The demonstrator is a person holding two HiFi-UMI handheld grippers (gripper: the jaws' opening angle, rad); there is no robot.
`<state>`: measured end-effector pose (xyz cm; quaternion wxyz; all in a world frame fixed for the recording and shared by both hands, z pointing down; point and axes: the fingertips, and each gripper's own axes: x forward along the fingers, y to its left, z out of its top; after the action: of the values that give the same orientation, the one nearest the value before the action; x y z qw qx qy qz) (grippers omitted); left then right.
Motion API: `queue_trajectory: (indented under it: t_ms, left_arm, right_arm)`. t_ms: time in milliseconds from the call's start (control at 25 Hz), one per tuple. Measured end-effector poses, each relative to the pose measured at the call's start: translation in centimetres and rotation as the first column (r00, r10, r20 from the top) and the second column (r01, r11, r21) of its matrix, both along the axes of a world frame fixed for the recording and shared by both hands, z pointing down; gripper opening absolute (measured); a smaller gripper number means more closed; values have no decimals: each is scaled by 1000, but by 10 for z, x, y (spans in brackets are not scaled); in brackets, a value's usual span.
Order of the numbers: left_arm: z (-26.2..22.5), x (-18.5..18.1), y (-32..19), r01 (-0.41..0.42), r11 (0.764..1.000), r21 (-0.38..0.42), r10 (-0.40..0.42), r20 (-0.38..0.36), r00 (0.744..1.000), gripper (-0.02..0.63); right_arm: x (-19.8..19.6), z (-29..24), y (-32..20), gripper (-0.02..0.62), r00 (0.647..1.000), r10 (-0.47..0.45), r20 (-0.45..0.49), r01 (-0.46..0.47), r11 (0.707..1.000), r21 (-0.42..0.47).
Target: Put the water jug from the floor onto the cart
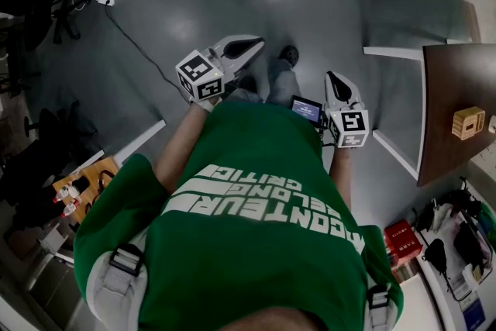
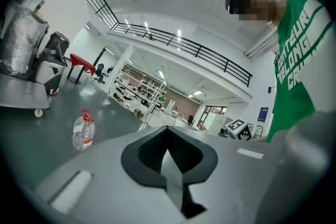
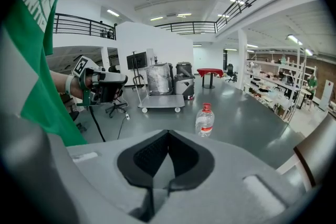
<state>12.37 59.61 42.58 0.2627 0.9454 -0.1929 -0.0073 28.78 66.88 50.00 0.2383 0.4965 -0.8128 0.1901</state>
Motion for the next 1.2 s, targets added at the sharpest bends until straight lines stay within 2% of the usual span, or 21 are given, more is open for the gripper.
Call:
queue_trajectory:
  t_ms: [560,800,1200]
  left_arm:
    - [-5,59,-68,-1,1000,-9,1,24,1000,8]
    - [-15,79,-90,-34,999,7,34,13,999,8]
    - [-7,99,-115,-77,997,-7,77,15,997,8]
  right_arm:
    - [64,-1,-76,-6,1000,2,14,-2,1000,-9]
    - [89,-6,-107,-6,999,34,6,-34,999,7]
    - [100,3,-113,-6,997,78,4,-78,997,-3]
